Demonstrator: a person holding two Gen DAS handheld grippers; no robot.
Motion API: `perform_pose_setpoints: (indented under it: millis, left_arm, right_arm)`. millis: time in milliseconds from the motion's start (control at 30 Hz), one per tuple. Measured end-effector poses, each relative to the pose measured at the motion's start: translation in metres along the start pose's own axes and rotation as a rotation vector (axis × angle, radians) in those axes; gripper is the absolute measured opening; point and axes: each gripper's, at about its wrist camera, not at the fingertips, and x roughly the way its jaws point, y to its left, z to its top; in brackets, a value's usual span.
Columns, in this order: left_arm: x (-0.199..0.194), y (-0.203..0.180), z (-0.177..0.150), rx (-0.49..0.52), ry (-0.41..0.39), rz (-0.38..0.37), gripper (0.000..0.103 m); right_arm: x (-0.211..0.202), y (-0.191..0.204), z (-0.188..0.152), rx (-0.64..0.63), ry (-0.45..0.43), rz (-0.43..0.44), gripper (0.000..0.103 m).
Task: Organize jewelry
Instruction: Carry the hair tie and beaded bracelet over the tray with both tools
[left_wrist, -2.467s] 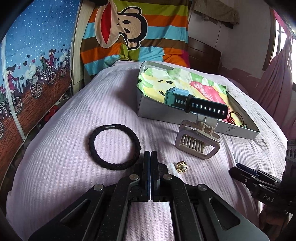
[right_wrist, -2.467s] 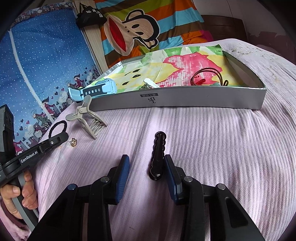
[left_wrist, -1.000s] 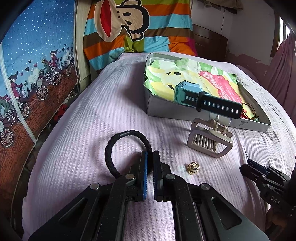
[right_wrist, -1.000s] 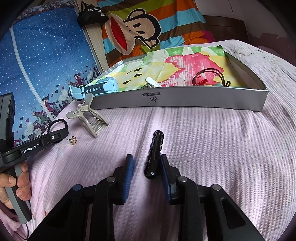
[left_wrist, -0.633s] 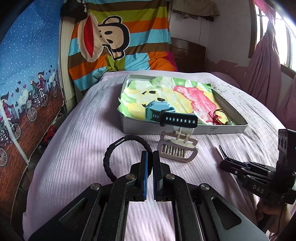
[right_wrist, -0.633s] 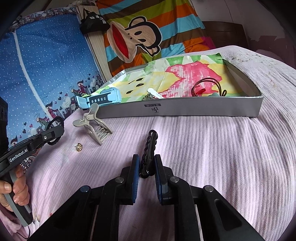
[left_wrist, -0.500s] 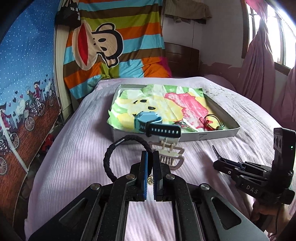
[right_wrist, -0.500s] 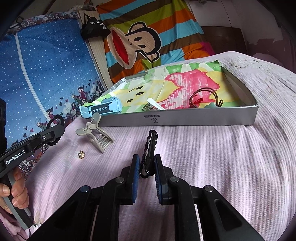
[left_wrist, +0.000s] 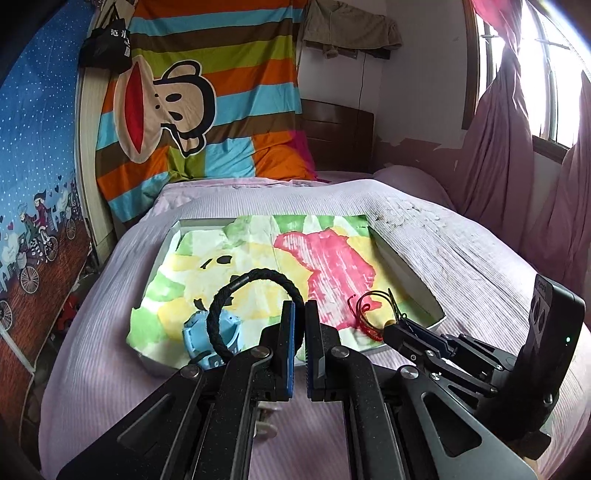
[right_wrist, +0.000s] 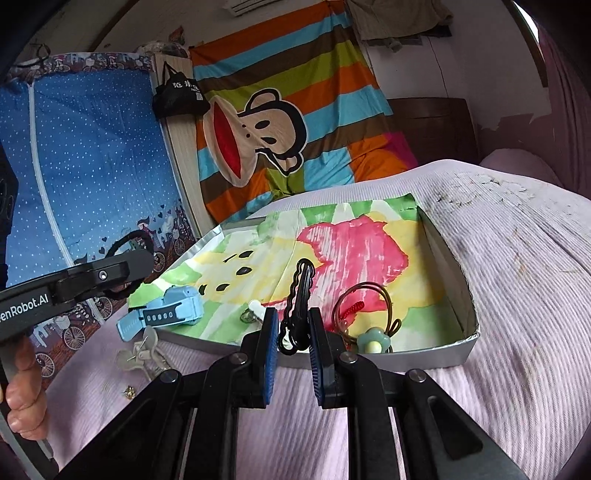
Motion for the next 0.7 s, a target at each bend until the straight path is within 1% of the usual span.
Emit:
perform_pose_setpoints:
  millis: [100,233,433,600,700]
  left_arm:
    - [0.025,0.000,0.011,-0.014,0.033,0.005,0.003]
    - [0.053,0.006,0.018,-0.030,0.086,0.004,0.003]
    - [0.085,0.012,0.009,-0.024,0.154,0.038,0.003]
    - [0.104,0.015,0.000,-0.047,0.227,0.025,0.003]
    - [0.109,0.013,-0.004,-0.021,0.242,0.030,0.003]
  right_arm:
    - [0.009,-0.013,0.005,0.050,-0.009,0.003,0.015]
    - [0.020,-0.022,0.006,0.091,0.032,-0.003,0.015]
    - [0.023,-0.026,0.002,0.103,0.076,-0.003,0.015]
    - [0.023,-0.025,-0.001,0.105,0.093,-0.013,0.015]
    - [0.024,-0.025,-0.001,0.102,0.094,-0.019,0.015]
